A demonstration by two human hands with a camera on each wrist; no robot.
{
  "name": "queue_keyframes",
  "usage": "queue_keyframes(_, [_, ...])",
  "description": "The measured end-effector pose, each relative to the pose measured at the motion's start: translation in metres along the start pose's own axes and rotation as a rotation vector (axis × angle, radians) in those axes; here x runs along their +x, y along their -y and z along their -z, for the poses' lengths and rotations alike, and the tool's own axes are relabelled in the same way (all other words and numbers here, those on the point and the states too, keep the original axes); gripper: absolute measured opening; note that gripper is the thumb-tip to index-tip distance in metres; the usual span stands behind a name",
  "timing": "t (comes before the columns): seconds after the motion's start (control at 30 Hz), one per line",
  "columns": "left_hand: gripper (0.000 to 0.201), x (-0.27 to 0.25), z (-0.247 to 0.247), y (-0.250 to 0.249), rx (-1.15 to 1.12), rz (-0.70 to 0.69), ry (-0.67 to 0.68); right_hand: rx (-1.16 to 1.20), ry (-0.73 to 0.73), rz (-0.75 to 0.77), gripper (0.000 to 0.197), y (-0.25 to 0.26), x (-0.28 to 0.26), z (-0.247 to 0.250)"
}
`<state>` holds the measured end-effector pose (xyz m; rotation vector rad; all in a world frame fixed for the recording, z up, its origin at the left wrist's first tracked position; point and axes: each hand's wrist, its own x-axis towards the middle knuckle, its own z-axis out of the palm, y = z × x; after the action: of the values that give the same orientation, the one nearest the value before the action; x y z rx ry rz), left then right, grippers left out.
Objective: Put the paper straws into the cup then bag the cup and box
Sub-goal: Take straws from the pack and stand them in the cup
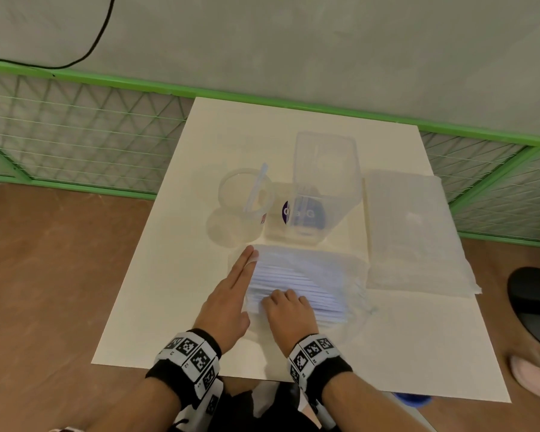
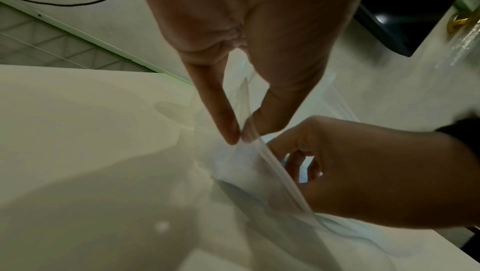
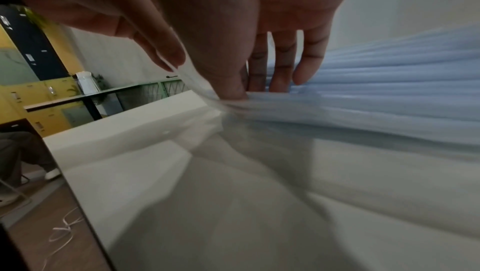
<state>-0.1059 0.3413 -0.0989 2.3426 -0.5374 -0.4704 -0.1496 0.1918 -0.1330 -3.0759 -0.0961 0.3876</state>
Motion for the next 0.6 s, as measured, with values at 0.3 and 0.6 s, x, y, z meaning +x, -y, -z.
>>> queue_keyframes(0.3, [0.117, -0.007, -0.004, 0.001, -0.043, 0.052, -0.090, -0.111, 0.119, 0.088, 0.033, 0.000, 0.012, 0.005])
queue_keyframes(0.6, [0.117, -0.015, 0.000, 0.009, -0.053, 0.097, -0.160, -0.165, 0.138, 0.151, 0.028, 0.012, 0.026, 0.002])
